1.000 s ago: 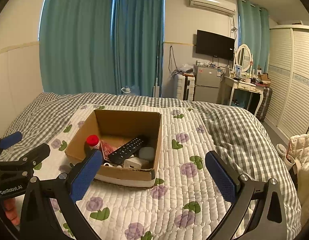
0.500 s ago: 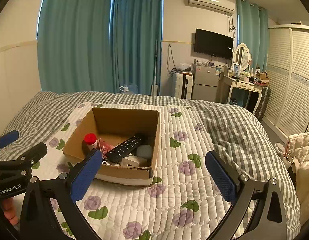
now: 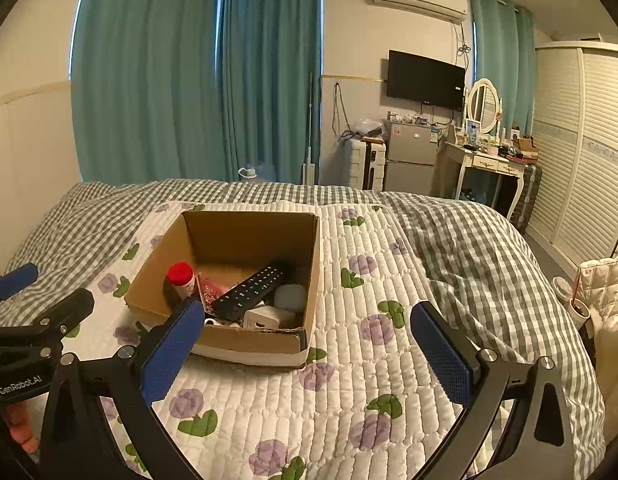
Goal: Organize rigid objects
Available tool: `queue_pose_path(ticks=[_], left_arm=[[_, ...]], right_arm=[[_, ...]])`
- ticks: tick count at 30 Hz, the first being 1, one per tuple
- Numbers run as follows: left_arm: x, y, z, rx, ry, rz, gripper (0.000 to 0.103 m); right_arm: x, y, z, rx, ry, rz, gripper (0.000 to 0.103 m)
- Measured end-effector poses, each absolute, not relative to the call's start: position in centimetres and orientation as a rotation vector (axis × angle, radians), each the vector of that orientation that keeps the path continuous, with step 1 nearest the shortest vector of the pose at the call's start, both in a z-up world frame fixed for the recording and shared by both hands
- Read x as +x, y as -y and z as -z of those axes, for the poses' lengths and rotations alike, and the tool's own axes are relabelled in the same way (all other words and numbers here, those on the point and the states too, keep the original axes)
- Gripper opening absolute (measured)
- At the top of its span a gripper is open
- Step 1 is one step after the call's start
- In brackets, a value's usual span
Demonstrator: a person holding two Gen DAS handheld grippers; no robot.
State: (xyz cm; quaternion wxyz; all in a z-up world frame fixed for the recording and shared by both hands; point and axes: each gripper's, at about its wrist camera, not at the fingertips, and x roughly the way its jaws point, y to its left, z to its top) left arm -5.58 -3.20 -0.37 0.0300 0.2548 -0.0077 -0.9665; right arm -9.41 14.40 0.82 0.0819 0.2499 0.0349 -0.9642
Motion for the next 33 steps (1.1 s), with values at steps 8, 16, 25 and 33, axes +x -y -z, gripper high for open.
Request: queue_pose_path(ticks=[8, 16, 25, 33], left_arm=[[-5.64, 3.48, 0.32, 0.783, 0.011, 2.965, 0.103], [-5.51, 3.70, 0.27, 0.783, -0.006, 2.971, 0.103], [-5.46, 3.58, 0.18, 0.784, -0.002, 2.975, 0.103], [-5.60, 3.80, 0.27, 0.798, -0.012, 2.968, 0.103]], right_arm=[[-9.49, -14.40, -0.65, 0.757, -0.095, 2.882, 0.103], [-9.63, -14.36, -0.44, 0.771, -0.098, 2.882, 0.103], [-9.64, -14.17, -0.36, 0.776, -0.106, 2.879, 0.103], [-9.77, -13.94, -0.51, 0.777, -0.115, 2.878, 0.103]])
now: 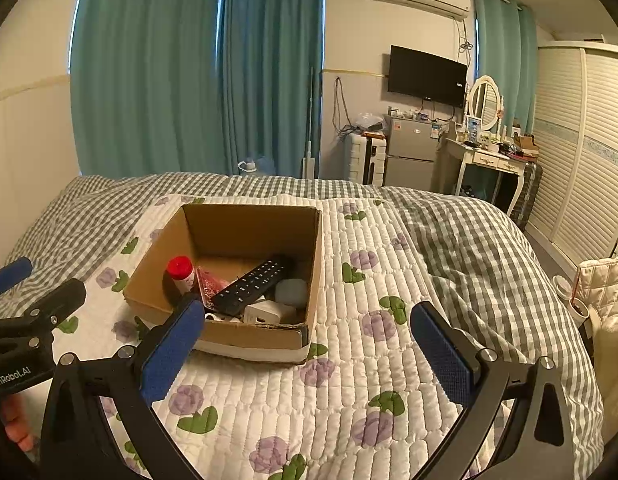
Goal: Organize rigid objects
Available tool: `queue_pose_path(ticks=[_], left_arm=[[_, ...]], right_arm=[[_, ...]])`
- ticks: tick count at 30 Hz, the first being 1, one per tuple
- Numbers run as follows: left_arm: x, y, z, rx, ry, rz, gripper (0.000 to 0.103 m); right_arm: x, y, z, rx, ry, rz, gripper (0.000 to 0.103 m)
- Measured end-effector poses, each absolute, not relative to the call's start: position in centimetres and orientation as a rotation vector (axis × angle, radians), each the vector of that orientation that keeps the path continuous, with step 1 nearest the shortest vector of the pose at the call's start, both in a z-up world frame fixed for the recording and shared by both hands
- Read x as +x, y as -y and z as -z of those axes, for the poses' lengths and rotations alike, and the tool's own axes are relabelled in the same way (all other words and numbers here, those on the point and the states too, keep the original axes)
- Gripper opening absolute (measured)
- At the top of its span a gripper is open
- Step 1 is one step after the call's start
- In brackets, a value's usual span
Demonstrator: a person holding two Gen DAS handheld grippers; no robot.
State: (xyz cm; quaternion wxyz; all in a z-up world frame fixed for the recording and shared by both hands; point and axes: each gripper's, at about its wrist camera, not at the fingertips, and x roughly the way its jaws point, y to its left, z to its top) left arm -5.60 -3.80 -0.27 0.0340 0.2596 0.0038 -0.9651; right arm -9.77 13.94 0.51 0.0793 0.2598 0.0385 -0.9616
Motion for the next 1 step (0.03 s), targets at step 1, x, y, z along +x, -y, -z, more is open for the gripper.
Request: queue_pose_path(ticks=[1], left_arm=[[-5.67, 3.82, 0.25, 0.802, -0.010, 2.969, 0.103]], right_arm=[[-9.79, -13.93, -0.54, 0.777, -0.116, 2.879, 0.103]])
